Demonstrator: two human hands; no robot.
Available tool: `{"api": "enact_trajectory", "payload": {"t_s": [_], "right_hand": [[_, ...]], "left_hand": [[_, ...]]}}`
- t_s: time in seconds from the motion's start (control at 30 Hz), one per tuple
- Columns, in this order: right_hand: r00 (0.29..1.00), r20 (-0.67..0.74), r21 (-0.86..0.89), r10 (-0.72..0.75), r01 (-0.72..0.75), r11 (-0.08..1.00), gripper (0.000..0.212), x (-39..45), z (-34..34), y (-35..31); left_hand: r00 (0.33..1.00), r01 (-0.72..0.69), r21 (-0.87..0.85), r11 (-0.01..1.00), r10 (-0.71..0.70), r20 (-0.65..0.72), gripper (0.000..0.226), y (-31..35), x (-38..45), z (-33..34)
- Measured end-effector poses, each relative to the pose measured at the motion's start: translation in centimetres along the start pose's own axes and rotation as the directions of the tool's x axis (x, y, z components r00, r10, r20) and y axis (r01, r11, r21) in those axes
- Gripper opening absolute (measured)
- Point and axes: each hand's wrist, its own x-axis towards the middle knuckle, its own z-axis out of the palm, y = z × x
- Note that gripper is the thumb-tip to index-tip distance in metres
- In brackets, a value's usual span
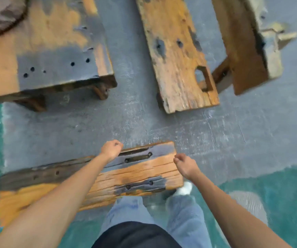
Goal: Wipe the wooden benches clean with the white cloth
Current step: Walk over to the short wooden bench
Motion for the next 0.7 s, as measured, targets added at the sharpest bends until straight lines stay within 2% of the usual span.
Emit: {"api": "enact_trajectory", "payload": {"t_s": [0.1,0.2,0.27,0.37,0.4,0.47,0.53,0.57,0.7], "right_hand": [[0.981,0.153,-0.211,-0.115,0.146,0.967,0.040,4.0,-2.5,-2.0],[0.930,0.299,-0.353,-0.213,0.316,0.881,0.035,7.8,-4.5,-3.2],[0.890,0.386,-0.395,-0.244,0.398,0.828,0.029,9.8,-5.7,-3.4],[0.831,0.504,-0.457,-0.235,0.488,0.743,0.032,12.0,-8.0,-3.2],[0.818,0.525,-0.481,-0.235,0.512,0.712,0.032,12.5,-9.0,-3.3],[0.813,0.535,-0.522,-0.231,0.533,0.666,0.029,13.6,-10.9,-3.0],[0.839,0.497,-0.566,-0.223,0.508,0.650,0.028,15.1,-12.3,-2.2],[0.839,0.496,-0.605,-0.225,0.520,0.604,0.030,15.9,-12.6,-1.5],[0.838,0.528,-0.736,-0.134,0.531,0.421,0.030,17.5,-12.9,2.7]], "left_hand": [[0.976,0.180,-0.193,0.965,-0.199,-0.085,0.031,-0.5,-1.1,2.3],[0.894,0.320,-0.470,0.823,-0.427,-0.138,0.027,-2.3,-3.0,6.1],[0.791,0.412,-0.616,0.672,-0.599,-0.125,0.027,-3.4,-5.6,9.7],[0.603,0.560,-0.686,0.465,-0.796,-0.047,0.038,-3.2,-11.1,16.6],[0.573,0.585,-0.695,0.418,-0.819,-0.009,0.039,-2.9,-12.5,19.1],[0.561,0.615,-0.720,0.321,-0.820,0.113,0.039,-1.7,-14.6,24.3],[0.538,0.636,-0.735,0.235,-0.818,0.204,0.038,-0.6,-15.7,28.7],[0.520,0.652,-0.730,0.206,-0.821,0.233,0.039,0.2,-16.2,31.0],[0.477,0.653,-0.731,0.198,-0.857,0.194,0.036,2.7,-16.3,36.6]]}}
